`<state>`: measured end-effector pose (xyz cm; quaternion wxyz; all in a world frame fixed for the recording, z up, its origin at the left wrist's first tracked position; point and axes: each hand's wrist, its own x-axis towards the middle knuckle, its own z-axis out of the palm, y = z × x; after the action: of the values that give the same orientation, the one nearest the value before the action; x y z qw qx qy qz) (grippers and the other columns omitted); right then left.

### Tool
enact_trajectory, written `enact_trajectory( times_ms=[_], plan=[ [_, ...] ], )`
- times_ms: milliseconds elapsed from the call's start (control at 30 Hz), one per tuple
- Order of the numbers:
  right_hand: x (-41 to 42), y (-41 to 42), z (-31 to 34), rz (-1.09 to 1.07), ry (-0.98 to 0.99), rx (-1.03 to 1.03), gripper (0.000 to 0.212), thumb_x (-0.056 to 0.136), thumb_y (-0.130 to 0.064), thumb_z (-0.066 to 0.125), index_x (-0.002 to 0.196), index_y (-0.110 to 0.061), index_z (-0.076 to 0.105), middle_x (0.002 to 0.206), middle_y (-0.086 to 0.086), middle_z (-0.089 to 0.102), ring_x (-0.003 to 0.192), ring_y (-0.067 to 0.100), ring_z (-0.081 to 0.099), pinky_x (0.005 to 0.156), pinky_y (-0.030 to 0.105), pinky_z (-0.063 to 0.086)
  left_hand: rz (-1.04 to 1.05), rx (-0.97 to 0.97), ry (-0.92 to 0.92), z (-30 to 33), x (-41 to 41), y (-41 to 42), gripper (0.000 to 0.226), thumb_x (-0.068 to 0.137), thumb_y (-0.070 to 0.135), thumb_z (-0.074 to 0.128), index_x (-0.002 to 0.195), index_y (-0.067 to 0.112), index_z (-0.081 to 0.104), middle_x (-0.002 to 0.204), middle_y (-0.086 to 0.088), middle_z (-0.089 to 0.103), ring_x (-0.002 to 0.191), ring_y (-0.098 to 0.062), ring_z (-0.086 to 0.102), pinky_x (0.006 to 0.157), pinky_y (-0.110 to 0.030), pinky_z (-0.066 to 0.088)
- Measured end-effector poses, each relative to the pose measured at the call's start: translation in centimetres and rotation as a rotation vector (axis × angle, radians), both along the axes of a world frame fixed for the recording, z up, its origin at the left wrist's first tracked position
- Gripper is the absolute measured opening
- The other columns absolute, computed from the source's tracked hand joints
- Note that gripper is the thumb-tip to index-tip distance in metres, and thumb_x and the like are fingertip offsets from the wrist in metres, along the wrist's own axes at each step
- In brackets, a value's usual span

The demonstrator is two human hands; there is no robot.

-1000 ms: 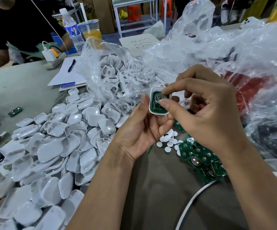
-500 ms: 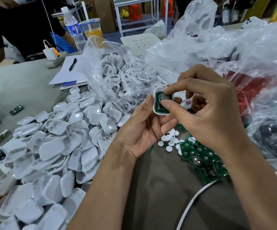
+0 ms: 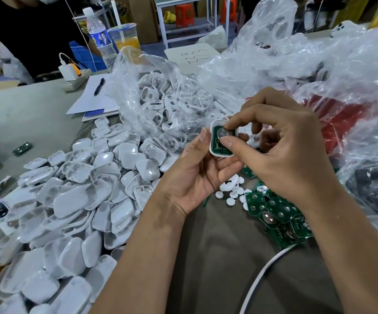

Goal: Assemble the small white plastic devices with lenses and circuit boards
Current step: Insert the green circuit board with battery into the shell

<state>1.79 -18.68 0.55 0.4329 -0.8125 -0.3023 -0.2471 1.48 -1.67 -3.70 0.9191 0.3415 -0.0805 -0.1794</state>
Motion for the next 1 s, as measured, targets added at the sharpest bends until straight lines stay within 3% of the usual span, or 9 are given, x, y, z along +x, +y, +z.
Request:
enact_trajectory(
  times_ms=[167, 367, 467, 567, 633, 700, 800, 1000],
  plan=[
    [0.07, -0.05, -0.02, 0.014, 0.019, 0.002, 0.013, 0.084, -0.021, 0.087, 0.092, -0.017, 0.078, 0.091, -0.005, 0.06, 0.077, 0.016, 0.054, 0.06, 0.022, 0.04, 0.001, -0.01, 0.006, 0.02, 0.01, -0.01, 0.058, 0.065, 0.034, 0.093, 0.11, 0.005, 0.07, 0.105, -0.018, 0.076, 0.086, -0.025, 0.078, 0.076, -0.034, 0.064],
    [0.04, -0.02, -0.22, 0.026, 0.046, 0.064, 0.013, 0.084, -0.021, 0.086, 0.094, -0.018, 0.077, 0.089, -0.008, 0.06, 0.076, 0.013, 0.056, 0.054, 0.02, 0.041, 0.005, -0.039, -0.002, 0.24, -0.1, -0.14, 0.059, 0.063, 0.03, 0.095, 0.11, 0.004, 0.07, 0.104, -0.015, 0.076, 0.088, -0.026, 0.077, 0.075, -0.034, 0.064],
    [-0.13, 0.04, -0.22, 0.049, 0.047, 0.14, 0.012, 0.09, -0.023, 0.078, 0.1, -0.017, 0.076, 0.091, -0.005, 0.061, 0.078, 0.016, 0.057, 0.051, 0.032, 0.048, 0.017, -0.07, 0.019, 0.41, -0.12, -0.17, 0.056, 0.066, 0.03, 0.092, 0.111, 0.002, 0.071, 0.106, -0.017, 0.075, 0.088, -0.028, 0.078, 0.07, -0.033, 0.064],
    [-0.08, -0.13, -0.19, 0.069, 0.0, 0.176, 0.012, 0.101, -0.02, 0.068, 0.103, -0.012, 0.076, 0.094, 0.003, 0.061, 0.079, 0.025, 0.059, 0.048, 0.047, 0.051, 0.036, -0.111, 0.062, 0.38, -0.04, -0.09, 0.041, 0.081, 0.032, 0.071, 0.106, 0.001, 0.076, 0.101, -0.019, 0.076, 0.085, -0.027, 0.078, 0.07, -0.031, 0.064],
    [0.09, -0.08, -0.19, 0.06, -0.035, 0.156, 0.017, 0.104, -0.019, 0.064, 0.105, -0.01, 0.079, 0.095, 0.007, 0.062, 0.083, 0.027, 0.062, 0.054, 0.047, 0.053, 0.053, -0.115, 0.066, 0.32, 0.09, -0.02, 0.043, 0.086, 0.035, 0.059, 0.104, 0.001, 0.079, 0.101, -0.017, 0.077, 0.087, -0.024, 0.078, 0.073, -0.029, 0.064],
    [0.11, 0.1, -0.2, 0.06, -0.063, 0.118, 0.021, 0.105, -0.019, 0.062, 0.105, -0.009, 0.08, 0.096, 0.008, 0.063, 0.086, 0.024, 0.064, 0.068, 0.04, 0.053, 0.062, -0.109, 0.069, 0.45, 0.13, -0.05, 0.042, 0.083, 0.035, 0.064, 0.102, 0.001, 0.079, 0.102, -0.018, 0.077, 0.089, -0.023, 0.078, 0.074, -0.029, 0.063],
    [0.11, 0.33, -0.27, 0.047, -0.079, 0.05, 0.024, 0.104, -0.022, 0.061, 0.102, -0.01, 0.082, 0.099, 0.008, 0.064, 0.082, 0.022, 0.063, 0.073, 0.029, 0.047, 0.086, -0.101, 0.104, 0.54, 0.2, 0.0, 0.045, 0.073, 0.032, 0.074, 0.103, -0.002, 0.077, 0.103, -0.022, 0.075, 0.089, -0.026, 0.078, 0.069, -0.029, 0.063],
    [0.18, 0.35, -0.44, 0.046, -0.094, 0.012, 0.024, 0.104, -0.024, 0.061, 0.103, -0.012, 0.082, 0.099, 0.008, 0.065, 0.086, 0.022, 0.062, 0.075, 0.039, 0.049, 0.088, -0.136, 0.139, 0.52, 0.15, -0.02, 0.055, 0.071, 0.03, 0.075, 0.111, -0.008, 0.068, 0.099, -0.025, 0.074, 0.083, -0.026, 0.079, 0.063, -0.027, 0.063]
  ],
)
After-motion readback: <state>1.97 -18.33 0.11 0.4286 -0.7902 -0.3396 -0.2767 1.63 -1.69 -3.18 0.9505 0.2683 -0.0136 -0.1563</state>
